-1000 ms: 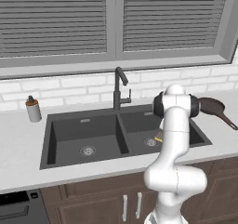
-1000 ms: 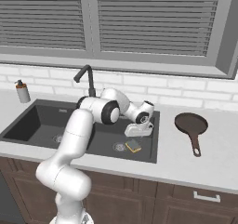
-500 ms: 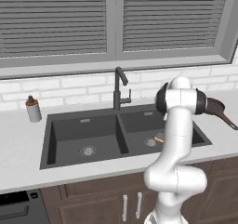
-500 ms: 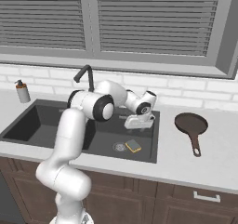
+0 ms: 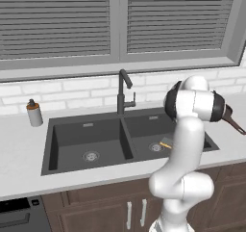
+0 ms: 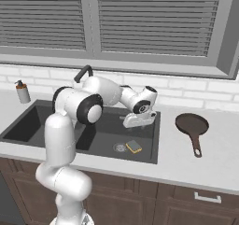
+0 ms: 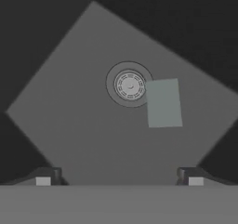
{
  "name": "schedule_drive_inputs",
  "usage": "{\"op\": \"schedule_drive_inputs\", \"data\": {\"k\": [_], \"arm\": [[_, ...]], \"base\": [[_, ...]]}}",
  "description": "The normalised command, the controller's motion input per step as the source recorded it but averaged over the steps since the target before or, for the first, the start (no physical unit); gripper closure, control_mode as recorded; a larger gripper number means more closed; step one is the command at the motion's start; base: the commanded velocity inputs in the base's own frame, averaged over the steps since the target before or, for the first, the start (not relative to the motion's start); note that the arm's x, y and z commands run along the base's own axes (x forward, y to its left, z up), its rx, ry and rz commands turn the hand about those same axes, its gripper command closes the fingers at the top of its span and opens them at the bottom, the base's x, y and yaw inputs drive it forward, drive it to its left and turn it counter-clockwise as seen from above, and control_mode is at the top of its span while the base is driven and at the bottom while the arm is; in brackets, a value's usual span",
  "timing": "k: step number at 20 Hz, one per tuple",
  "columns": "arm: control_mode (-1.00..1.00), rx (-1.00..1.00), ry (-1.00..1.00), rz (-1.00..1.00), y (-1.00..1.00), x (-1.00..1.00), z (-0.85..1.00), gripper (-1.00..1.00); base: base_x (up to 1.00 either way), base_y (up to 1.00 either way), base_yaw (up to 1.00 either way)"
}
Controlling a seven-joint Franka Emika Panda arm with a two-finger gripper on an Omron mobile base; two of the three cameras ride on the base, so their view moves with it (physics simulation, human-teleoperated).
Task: Pick the pan and sponge and place them into the sink. Then turn on the water.
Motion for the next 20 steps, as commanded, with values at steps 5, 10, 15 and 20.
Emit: {"op": "schedule_drive_inputs", "data": {"k": [5,10,15,20], "arm": [[-1.00,-0.15,0.00,-0.10,0.00,-0.08,0.04,-1.00],[-1.00,-0.05,0.00,-0.05,0.00,0.00,0.01,-1.00],[-1.00,-0.07,0.00,-0.22,-0.10,0.00,0.13,-1.00],[-1.00,-0.02,0.01,-0.28,-0.61,0.00,0.27,-1.00]], "base": [[0.00,0.00,0.00],[0.00,0.00,0.00],[0.00,0.00,0.00],[0.00,0.00,0.00]]}}
